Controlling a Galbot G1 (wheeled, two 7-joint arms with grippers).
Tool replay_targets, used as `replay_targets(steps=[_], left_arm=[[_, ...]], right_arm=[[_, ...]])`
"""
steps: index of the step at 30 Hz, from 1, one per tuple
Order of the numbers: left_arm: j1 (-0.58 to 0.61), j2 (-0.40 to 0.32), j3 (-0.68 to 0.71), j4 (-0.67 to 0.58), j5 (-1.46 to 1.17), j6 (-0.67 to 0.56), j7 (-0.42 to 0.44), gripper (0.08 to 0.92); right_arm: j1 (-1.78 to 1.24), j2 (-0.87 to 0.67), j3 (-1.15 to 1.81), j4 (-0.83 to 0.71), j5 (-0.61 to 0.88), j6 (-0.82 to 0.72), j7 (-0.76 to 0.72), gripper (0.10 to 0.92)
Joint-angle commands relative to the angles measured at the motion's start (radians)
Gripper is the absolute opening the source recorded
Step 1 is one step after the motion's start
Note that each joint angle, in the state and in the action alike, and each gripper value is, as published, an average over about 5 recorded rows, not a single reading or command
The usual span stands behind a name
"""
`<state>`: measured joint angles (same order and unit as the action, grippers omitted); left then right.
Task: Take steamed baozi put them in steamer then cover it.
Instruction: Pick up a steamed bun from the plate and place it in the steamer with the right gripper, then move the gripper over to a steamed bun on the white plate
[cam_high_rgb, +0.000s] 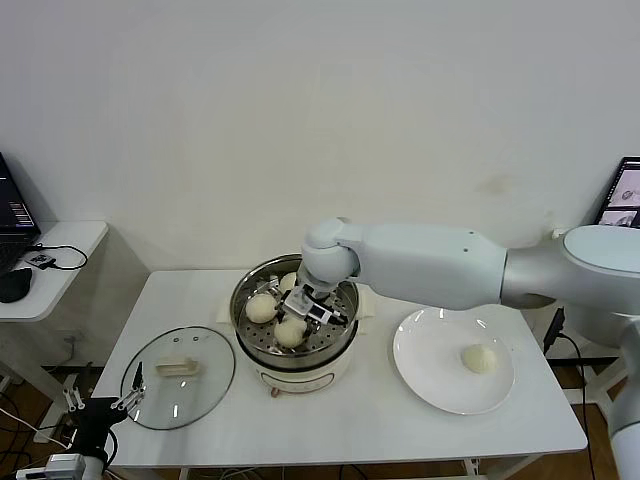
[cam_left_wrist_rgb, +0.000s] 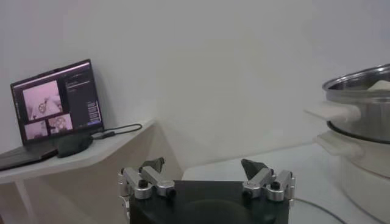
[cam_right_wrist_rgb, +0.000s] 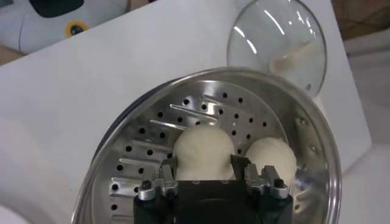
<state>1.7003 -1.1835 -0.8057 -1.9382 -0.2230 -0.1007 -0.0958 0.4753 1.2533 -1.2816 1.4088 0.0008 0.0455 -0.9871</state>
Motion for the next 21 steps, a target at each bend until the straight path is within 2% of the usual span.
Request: replay_targets(steps=[1,4,9,12,21], left_arm=[[0.002,0.000,0.000,-0.002,0.000,0.000,0.001,0.823],[0.003,-0.002,0.000,-0.005,0.000,0.000,0.001,0.823],[0.003,-0.002,0.000,-0.007,0.000,0.000,0.002,0.823],[0.003,0.001,-0.004,-0.009,-0.001,0.000,0.002,0.823],[0.001,0.012,-0.014,-0.013,-0.007,0.001,0.004,0.823]], right_arm=[[-0.001,0.004,-0.004,0.006,-0.004,0.031,-0.001,0.579],[0.009,-0.003,-0.006,0.014,0.026,0.026,0.001,0.620],[0.043,-0.032,0.005,0.035,0.065,0.016,0.003,0.759],[0.071,-0.073,0.031,0.055,0.076,0.005,-0.007,0.810],[0.132,-0.328,0.118,0.154,0.174,-0.133,-0.068,0.823]])
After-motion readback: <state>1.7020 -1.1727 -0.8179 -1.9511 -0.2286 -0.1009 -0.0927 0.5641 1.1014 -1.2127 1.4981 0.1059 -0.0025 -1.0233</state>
